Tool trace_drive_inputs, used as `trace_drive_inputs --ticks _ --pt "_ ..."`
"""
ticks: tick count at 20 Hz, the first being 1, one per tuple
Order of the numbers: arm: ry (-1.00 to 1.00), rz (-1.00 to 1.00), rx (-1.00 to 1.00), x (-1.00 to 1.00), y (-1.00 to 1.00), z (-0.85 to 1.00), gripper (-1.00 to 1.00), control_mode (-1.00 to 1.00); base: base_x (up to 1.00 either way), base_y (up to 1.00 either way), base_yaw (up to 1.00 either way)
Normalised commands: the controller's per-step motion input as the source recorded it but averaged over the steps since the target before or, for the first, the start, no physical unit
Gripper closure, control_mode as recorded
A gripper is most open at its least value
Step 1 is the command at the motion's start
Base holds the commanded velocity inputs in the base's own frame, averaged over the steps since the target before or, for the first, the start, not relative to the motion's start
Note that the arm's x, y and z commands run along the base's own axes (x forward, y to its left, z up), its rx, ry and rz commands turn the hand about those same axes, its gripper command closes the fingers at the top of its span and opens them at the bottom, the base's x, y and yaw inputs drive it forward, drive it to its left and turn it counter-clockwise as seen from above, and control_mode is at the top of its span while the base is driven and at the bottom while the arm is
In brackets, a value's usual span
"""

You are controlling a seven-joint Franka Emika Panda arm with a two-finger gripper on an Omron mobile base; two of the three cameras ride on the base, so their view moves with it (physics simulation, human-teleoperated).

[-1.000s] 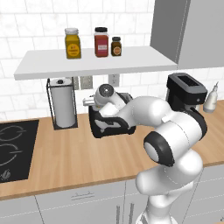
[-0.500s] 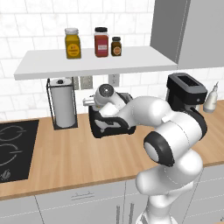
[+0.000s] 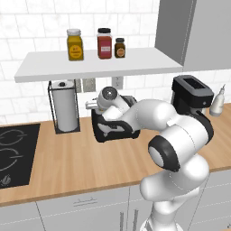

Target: Start the toaster. Once the lever pops up, take the bread to the plate on the dining counter.

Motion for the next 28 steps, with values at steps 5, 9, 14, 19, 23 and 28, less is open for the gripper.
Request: trace_drive_inputs --ticks 5,9,14,19,23,28 --pt "0.00 0.00 0.00 0.00 0.00 0.00 -1.00 -1.00 0.00 0.00 0.00" --pt "0.00 0.00 0.00 0.00 0.00 0.00 -1.00 -1.00 0.00 0.00 0.00" --pt "0.00 0.00 0.00 0.00 0.00 0.00 -1.00 -1.00 0.00 0.00 0.00" --pt "0.00 0.00 0.00 0.00 0.00 0.00 -1.00 -1.00 0.00 0.00 0.00" --pt "0.00 0.00 0.00 0.00 0.00 0.00 -1.00 -1.00 0.00 0.00 0.00" --pt "0.00 0.00 0.00 0.00 0.00 0.00 -1.00 -1.00 0.00 0.00 0.00"
